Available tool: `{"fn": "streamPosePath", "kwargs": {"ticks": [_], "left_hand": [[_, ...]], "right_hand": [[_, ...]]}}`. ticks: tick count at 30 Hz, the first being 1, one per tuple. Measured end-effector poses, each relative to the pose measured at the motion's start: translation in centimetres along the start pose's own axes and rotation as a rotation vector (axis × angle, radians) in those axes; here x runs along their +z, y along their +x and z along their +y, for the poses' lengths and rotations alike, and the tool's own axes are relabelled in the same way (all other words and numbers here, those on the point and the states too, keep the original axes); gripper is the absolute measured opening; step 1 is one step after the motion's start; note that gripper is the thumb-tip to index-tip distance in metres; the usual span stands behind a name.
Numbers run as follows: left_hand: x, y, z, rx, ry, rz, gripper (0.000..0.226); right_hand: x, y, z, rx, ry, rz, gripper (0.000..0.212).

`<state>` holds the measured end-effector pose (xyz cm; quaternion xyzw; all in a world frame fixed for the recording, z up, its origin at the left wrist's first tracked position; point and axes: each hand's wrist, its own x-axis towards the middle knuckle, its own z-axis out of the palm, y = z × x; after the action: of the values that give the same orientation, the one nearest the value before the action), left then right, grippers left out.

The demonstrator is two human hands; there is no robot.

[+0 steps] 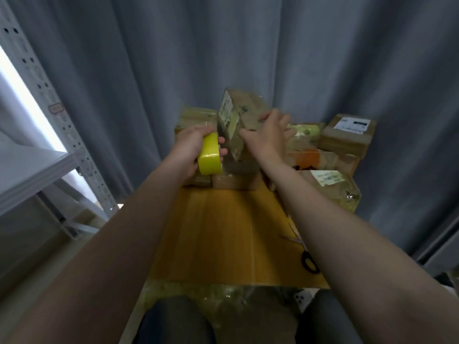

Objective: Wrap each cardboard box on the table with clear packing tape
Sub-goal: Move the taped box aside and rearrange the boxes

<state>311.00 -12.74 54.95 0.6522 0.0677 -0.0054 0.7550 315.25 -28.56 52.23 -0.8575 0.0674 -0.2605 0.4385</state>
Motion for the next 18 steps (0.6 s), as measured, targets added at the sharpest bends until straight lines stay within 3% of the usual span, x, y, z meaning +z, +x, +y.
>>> {"fn": "streamPosePath", "kwargs": {"ticks": [5,10,13,18], "left_hand": [[-0.9,2.0,-1.5,-0.021,0.060,-0.035,0.024],[-2.0,2.4,-4.0,-0.082,0.100,-0.070,0.022],[-1.6,2.9,-4.9,-0.085,0.121,-0.067,0.025],[2.6,2.6,-4.4,-0.053,0.122,-0.098,0.009]], "right_hand": [[4.9,2.8,-0.2,0.080,-0.202,-0.060,0.050],[7.7,2.3,0.0,0.212,-0.293,-0.253,0.083],[7.3,1.9,0.8,0.144,-0.368,-0.344,0.067],[2.8,2.6,2.9,-0.070,-0.408,-0.356,0.045]]}}
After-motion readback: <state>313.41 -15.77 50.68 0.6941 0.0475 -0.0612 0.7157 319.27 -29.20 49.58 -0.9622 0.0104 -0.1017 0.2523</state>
